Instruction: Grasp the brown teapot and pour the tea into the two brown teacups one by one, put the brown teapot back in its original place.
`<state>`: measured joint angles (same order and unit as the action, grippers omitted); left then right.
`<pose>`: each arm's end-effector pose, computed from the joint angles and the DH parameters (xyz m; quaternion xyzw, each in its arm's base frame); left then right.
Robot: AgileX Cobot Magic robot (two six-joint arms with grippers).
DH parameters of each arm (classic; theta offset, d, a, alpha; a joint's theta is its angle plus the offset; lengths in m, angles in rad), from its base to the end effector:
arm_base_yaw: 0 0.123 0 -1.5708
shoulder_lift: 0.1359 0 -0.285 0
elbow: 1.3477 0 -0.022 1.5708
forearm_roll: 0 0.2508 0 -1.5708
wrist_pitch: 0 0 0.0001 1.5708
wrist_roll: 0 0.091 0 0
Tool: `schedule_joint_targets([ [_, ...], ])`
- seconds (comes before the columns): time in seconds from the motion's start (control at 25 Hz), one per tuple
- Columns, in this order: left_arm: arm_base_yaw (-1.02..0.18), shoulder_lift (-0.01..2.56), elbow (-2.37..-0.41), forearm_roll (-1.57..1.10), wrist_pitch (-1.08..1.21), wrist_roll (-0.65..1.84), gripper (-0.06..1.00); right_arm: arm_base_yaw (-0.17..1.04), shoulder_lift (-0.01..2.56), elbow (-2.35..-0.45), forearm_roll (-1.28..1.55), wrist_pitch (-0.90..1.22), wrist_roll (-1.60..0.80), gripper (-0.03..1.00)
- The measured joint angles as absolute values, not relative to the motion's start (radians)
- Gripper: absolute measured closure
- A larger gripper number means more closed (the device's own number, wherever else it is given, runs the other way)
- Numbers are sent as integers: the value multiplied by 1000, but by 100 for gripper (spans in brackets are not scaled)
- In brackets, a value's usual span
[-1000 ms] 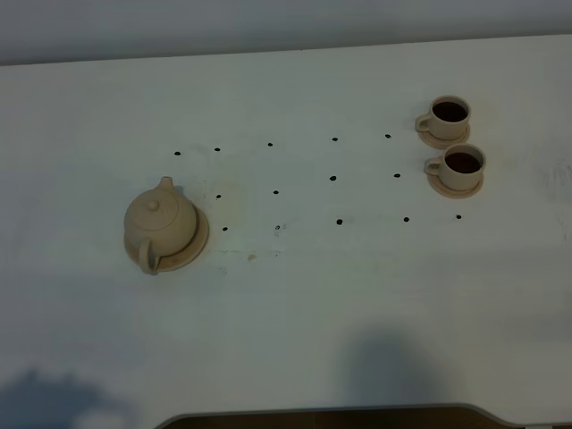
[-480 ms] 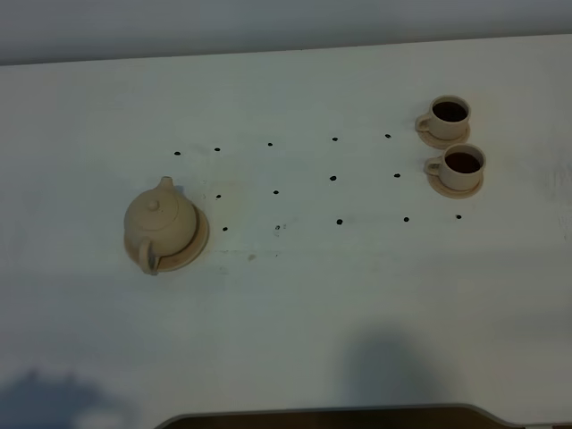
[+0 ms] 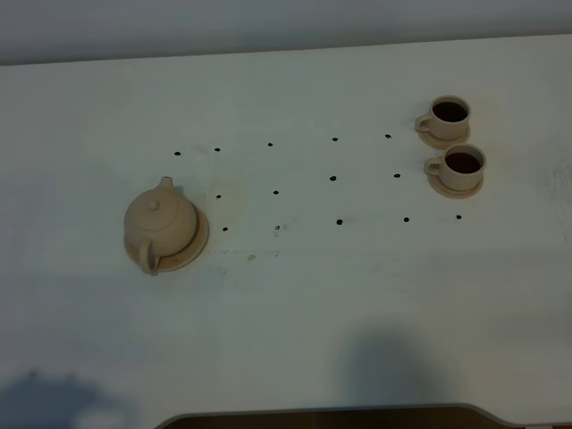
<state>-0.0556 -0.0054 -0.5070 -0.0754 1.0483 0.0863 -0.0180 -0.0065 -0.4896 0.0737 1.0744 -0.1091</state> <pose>-0.0064 -0.0056 0.2804 0.0614 0.8439 -0.0295 0.5322 -0.0052 0.0060 0.2735 -0.0406 0.8562 0.0041 0.5150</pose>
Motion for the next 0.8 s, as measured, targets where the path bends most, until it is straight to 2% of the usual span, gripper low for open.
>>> schedule_joint_targets([
  [0.8,-54,-5,-507,-75,1048,81,55,-18,-6,-490,74,1074,-109,55],
])
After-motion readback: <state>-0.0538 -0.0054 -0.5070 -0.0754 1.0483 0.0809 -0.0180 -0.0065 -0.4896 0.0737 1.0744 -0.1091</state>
